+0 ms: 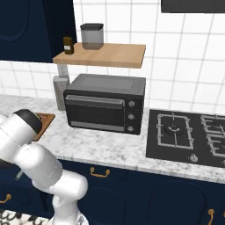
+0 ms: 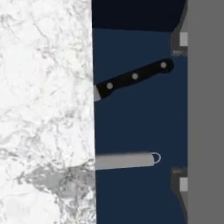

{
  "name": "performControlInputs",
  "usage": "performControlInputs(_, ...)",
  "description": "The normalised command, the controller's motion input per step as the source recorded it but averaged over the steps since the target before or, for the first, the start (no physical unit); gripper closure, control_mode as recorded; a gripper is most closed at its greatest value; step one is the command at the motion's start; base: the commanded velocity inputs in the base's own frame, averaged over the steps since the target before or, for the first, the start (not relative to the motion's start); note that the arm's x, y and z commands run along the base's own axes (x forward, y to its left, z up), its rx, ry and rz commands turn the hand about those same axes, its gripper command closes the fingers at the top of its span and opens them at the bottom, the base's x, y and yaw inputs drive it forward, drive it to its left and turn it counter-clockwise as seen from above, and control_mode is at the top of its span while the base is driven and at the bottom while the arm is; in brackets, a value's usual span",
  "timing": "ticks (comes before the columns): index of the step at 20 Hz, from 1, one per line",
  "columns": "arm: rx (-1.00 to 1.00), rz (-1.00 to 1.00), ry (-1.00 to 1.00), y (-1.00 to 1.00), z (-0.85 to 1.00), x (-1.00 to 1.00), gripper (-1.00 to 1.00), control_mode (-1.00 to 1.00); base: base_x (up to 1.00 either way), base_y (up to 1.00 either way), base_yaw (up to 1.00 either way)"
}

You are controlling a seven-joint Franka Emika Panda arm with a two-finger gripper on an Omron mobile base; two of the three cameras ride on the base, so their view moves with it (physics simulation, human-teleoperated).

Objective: Place the appropriate cutting tool for cutting the cucumber skin on the cutting board.

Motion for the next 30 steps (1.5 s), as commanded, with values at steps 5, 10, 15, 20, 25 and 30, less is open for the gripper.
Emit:
performControlInputs(5, -0.02, 0.0, 0.0, 0.14, -0.3, 0.0, -1.0, -1.0, 0.0, 0.0, 0.0)
performControlInputs(10, -0.02, 0.0, 0.0, 0.2, -0.44, 0.0, -1.0, -1.0, 0.0, 0.0, 0.0)
performControlInputs(15, 0.0, 0.0, 0.0, 0.07, -0.36, -0.05, -1.0, -1.0, 0.0, 0.0, 0.0)
performControlInputs(20, 0.0, 0.0, 0.06, 0.32, 0.0, -0.42, -1.0, -1.0, 0.0, 0.0, 0.0)
performControlInputs(25, -0.03, 0.0, 0.21, 0.6, 0.07, -0.31, -1.0, -1.0, 0.0, 0.0, 0.0)
performControlInputs(30, -0.04, 0.0, 0.19, 0.47, 0.05, -0.37, -1.0, -1.0, 0.0, 0.0, 0.0)
